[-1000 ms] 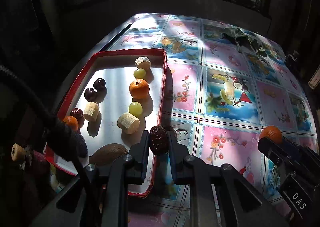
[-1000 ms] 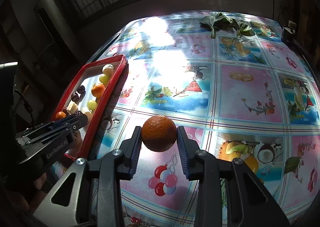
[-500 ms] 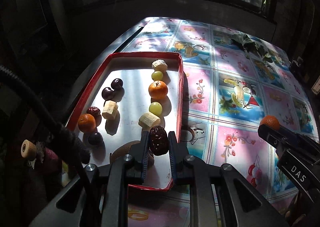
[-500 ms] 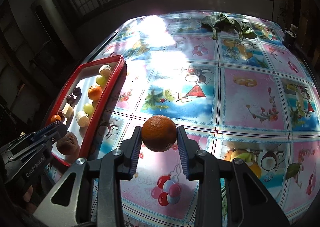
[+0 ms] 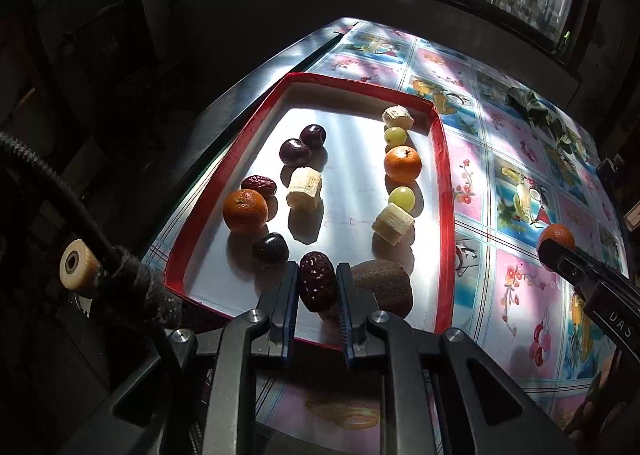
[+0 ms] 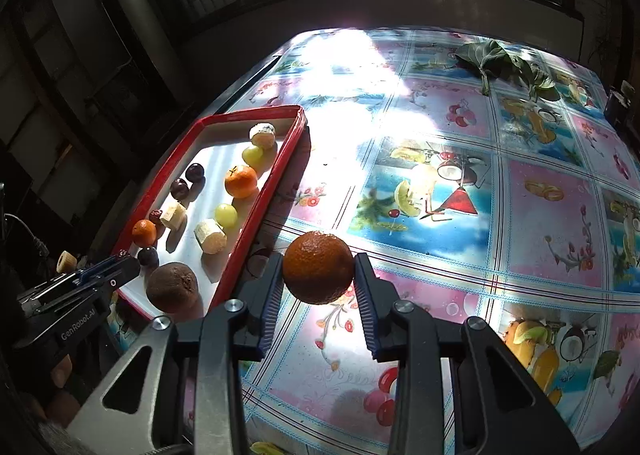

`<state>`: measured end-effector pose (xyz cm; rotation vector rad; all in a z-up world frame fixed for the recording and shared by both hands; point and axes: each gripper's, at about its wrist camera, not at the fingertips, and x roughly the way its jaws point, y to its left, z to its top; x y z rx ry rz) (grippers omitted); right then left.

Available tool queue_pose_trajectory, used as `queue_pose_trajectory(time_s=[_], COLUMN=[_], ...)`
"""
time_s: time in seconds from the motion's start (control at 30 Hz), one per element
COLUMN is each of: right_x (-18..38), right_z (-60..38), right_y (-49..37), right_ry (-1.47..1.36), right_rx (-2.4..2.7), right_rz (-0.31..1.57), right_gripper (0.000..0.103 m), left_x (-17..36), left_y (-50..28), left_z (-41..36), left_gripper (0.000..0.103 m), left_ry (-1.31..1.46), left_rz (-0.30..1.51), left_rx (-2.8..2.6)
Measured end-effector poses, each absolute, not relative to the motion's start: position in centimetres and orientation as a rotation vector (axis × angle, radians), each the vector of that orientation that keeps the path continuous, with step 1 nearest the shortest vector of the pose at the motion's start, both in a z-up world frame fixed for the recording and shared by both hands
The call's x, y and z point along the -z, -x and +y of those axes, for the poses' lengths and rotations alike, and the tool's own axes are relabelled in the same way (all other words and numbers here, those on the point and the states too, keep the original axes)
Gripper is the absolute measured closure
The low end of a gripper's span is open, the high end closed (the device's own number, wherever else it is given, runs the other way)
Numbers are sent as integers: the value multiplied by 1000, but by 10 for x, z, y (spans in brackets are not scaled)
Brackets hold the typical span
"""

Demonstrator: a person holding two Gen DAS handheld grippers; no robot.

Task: Organize fruits
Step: 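Carry the date in the left tool and mandarin in the right tool over the tray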

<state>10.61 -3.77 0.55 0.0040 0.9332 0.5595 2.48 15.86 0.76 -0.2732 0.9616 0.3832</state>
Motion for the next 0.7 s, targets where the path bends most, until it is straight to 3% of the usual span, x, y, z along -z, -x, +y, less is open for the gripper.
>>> queue_pose_trajectory(time_s=[0.7], right_x=[-9], right_z=[76], right_y=[-131], right_ry=[52], right_rx=[-850], right_rz=[954], right_gripper=[66], left_x=[9], left_y=[-15], left_z=[191], left_gripper=[86], left_ry=[394], left_rz=[999], left_rx=[-263])
